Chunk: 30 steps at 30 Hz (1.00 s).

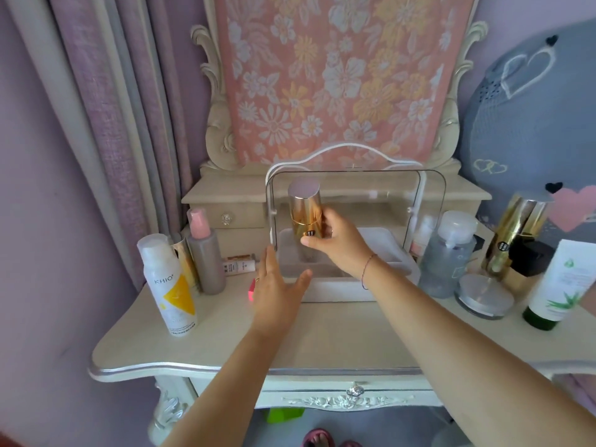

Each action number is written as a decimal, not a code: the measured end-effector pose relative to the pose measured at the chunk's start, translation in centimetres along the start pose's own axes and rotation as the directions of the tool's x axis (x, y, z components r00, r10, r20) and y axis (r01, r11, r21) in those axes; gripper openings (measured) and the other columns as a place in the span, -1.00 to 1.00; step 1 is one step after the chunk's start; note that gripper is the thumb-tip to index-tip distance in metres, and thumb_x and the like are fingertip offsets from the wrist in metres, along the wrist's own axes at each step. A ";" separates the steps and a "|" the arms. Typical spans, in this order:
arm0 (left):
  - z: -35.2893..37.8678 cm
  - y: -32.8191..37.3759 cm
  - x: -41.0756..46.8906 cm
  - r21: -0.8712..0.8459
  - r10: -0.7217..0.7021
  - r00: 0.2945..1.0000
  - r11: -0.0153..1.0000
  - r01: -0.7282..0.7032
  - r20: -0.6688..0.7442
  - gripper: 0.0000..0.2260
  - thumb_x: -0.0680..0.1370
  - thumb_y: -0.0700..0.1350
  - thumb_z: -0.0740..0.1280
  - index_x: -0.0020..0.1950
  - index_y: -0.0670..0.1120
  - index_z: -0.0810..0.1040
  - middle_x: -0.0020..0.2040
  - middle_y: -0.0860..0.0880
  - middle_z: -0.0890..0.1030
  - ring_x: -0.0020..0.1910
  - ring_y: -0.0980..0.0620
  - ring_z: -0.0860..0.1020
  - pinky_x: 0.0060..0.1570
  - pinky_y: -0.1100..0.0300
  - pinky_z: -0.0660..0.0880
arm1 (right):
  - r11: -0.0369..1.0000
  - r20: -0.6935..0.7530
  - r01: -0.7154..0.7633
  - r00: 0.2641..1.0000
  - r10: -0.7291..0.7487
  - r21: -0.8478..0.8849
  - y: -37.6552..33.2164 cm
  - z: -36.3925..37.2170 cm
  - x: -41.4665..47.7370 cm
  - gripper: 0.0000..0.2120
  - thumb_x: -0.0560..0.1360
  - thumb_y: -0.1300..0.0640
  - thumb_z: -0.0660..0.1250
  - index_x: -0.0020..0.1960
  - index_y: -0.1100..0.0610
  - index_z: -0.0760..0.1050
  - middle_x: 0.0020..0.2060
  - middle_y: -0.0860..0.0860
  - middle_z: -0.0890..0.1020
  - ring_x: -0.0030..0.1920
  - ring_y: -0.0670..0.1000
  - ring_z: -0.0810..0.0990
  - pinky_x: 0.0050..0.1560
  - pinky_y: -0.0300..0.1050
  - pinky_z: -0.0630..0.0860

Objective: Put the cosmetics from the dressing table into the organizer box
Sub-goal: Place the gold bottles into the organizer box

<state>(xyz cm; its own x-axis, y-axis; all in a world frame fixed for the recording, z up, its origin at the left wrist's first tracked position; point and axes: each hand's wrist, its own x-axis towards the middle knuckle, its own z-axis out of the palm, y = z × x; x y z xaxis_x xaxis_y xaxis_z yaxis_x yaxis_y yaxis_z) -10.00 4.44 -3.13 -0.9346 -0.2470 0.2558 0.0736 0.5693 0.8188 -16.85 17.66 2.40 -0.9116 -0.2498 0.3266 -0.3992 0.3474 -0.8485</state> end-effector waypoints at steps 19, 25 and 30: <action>0.5 -0.7 -0.2 0.150 0.106 0.993 0.984 -0.097 -0.053 -0.28 0.50 0.16 0.29 0.53 -0.10 0.06 0.53 -0.08 0.18 0.51 -0.06 0.11 0.44 0.06 0.07 | 0.994 -0.014 -0.108 0.994 0.107 -0.024 1.4 2.2 4.2 -0.54 0.39 0.01 0.48 0.24 0.06 0.47 0.02 -0.11 0.61 0.04 -0.07 0.57 0.07 -0.20 0.42; 0.4 -0.7 -0.3 0.167 0.123 0.991 0.979 -0.114 -0.043 -0.27 0.51 0.17 0.27 0.52 -0.13 0.05 0.53 -0.11 0.18 0.51 -0.06 0.11 0.44 0.07 0.07 | 0.988 -0.034 -0.149 0.988 0.147 -0.046 1.3 2.7 3.1 -0.54 0.41 -0.03 0.44 0.25 0.09 0.47 0.12 -0.01 0.62 0.13 0.01 0.58 0.21 -0.08 0.48; 0.4 -0.6 -0.7 0.270 0.180 0.980 0.951 -0.153 -0.080 -0.29 0.52 0.19 0.22 0.52 -0.15 0.07 0.52 -0.14 0.20 0.50 -0.08 0.11 0.44 0.04 0.03 | 0.988 -0.245 -0.155 0.957 0.154 0.014 0.1 1.0 -0.5 -0.41 0.42 -0.01 0.44 0.38 0.13 0.36 0.20 0.00 0.54 0.19 -0.03 0.53 0.15 -0.22 0.43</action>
<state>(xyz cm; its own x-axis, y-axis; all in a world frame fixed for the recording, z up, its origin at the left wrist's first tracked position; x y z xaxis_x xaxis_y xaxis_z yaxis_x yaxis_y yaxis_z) -9.59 4.59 -4.03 -0.8750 -0.2023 0.4398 0.1188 0.7909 0.6003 -16.33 16.91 1.70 -0.9581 0.0359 0.2843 -0.2516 0.3691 -0.8947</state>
